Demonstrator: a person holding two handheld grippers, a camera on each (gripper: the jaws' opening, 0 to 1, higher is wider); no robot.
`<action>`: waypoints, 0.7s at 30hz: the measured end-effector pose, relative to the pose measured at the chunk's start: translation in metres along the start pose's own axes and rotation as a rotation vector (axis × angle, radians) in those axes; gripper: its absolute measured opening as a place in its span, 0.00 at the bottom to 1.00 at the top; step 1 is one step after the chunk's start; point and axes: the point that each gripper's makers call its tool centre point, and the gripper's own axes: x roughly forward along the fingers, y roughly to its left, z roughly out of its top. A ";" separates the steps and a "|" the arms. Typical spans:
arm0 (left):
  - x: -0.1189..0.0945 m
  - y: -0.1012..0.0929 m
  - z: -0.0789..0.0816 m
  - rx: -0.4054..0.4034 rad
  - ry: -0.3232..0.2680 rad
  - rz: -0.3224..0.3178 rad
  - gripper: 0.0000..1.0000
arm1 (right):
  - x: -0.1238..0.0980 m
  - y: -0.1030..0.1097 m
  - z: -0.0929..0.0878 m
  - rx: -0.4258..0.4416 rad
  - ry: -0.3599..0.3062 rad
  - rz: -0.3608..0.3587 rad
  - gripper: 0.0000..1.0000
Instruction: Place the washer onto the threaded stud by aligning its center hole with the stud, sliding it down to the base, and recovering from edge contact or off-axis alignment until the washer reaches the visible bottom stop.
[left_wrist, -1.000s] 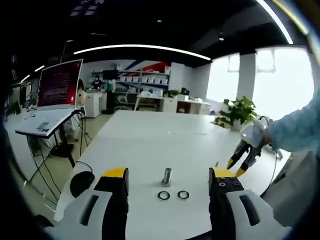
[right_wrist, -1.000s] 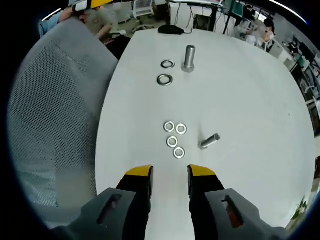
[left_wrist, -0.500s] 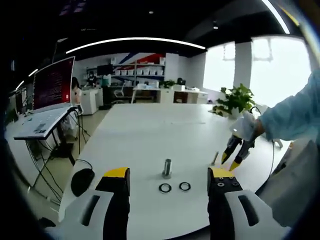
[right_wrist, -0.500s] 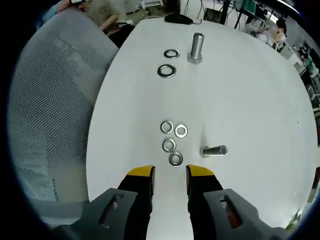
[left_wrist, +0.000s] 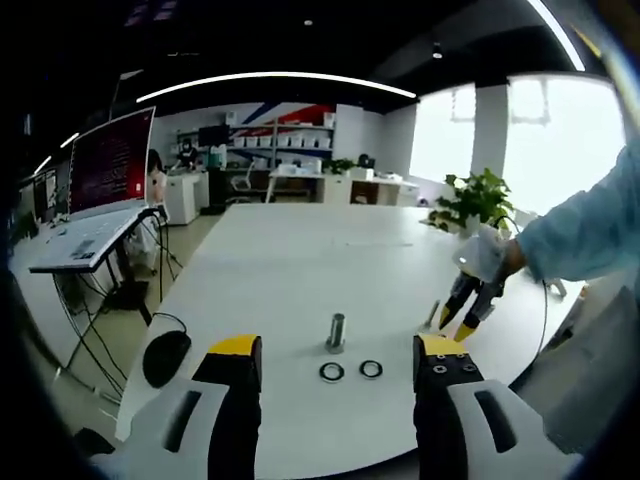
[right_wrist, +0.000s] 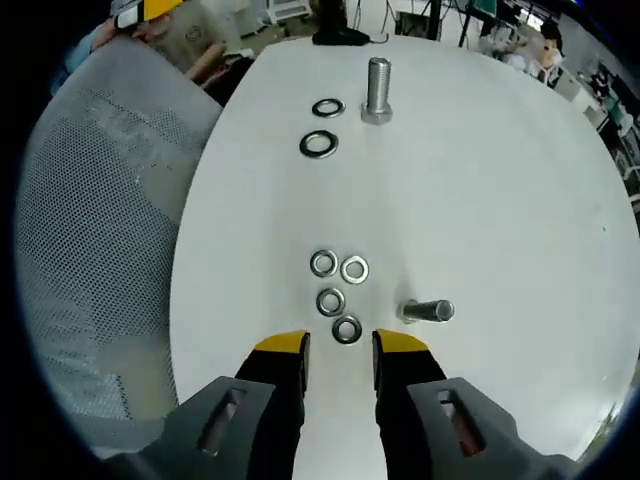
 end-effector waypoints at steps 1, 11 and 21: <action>0.000 0.001 0.000 -0.003 -0.002 0.002 0.60 | 0.000 0.000 0.000 -0.001 0.001 -0.003 0.27; -0.001 0.002 -0.002 -0.008 0.005 0.009 0.58 | 0.006 -0.003 0.002 -0.027 0.040 -0.012 0.22; -0.001 0.006 -0.002 -0.009 0.003 0.018 0.59 | 0.005 -0.006 0.000 -0.076 0.054 -0.043 0.18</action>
